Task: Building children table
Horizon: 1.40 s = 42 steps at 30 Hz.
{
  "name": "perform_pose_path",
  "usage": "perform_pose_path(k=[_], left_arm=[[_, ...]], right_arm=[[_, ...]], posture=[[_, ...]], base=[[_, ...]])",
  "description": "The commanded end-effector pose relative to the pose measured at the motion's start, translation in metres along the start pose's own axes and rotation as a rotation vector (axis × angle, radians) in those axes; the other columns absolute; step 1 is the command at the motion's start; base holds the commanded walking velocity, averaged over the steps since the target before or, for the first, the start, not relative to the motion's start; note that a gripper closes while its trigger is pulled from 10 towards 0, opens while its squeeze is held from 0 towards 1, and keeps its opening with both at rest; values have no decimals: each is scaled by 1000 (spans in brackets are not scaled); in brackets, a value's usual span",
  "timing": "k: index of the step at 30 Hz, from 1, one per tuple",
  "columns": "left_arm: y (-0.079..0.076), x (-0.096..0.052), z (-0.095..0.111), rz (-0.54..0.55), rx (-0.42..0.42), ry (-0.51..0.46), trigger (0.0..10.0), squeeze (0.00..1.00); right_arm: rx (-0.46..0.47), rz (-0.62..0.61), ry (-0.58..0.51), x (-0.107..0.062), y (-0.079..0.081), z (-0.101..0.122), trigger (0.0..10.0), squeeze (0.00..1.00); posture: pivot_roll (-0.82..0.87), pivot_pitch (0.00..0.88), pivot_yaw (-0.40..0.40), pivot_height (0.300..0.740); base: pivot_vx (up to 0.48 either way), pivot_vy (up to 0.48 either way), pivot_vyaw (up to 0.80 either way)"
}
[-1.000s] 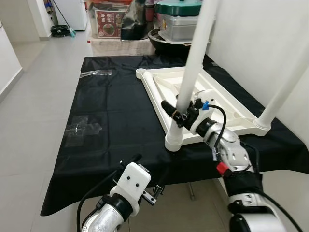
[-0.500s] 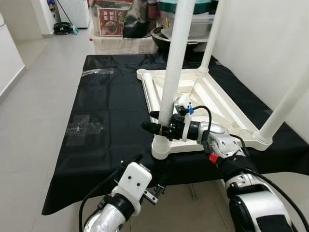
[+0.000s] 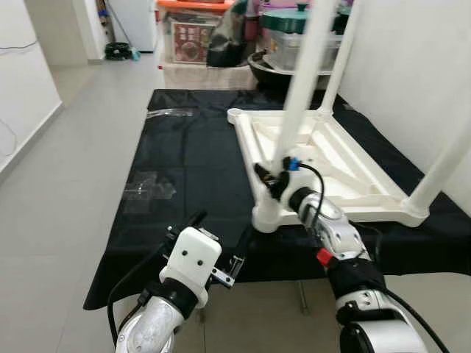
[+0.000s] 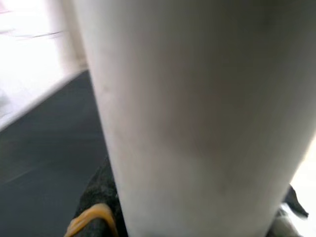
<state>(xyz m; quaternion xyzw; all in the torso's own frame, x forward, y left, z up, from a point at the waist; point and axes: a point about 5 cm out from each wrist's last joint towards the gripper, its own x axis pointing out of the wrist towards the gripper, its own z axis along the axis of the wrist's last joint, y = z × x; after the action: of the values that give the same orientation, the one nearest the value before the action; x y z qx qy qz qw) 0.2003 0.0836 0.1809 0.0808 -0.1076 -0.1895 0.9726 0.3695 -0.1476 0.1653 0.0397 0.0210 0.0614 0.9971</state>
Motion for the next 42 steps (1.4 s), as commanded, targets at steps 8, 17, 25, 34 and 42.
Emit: perform_pose_path(k=[8, 17, 25, 34, 42], left_arm=[[-4, -1, 0, 6, -16, 13, 10000, 0], [-7, -4, -8, -7, -34, 53, 10000, 0], [-10, -4, -8, -20, -35, 56, 10000, 0], [-11, -3, -6, -20, -36, 53, 10000, 0], [-12, -3, -5, -21, -40, 49, 10000, 0]], right_arm=[[79, -280, 54, -16, 9, -13, 7804, 0], [35, 158, -222, -4, 29, 23, 10000, 1000], [-37, 754, -54, -9, 19, 24, 10000, 0], [-54, 1210, 124, -12, 29, 22, 10000, 0], [-52, 1048, 66, 5, 40, 23, 0, 0]], posture=[[136, 2, -76, 740], [131, 7, -79, 740], [130, 21, -84, 740], [149, 34, -95, 740], [150, 40, -95, 740]], base=[[0, 0, 0], [0, 0, 0], [0, 0, 0], [0, 0, 0], [0, 0, 0]])
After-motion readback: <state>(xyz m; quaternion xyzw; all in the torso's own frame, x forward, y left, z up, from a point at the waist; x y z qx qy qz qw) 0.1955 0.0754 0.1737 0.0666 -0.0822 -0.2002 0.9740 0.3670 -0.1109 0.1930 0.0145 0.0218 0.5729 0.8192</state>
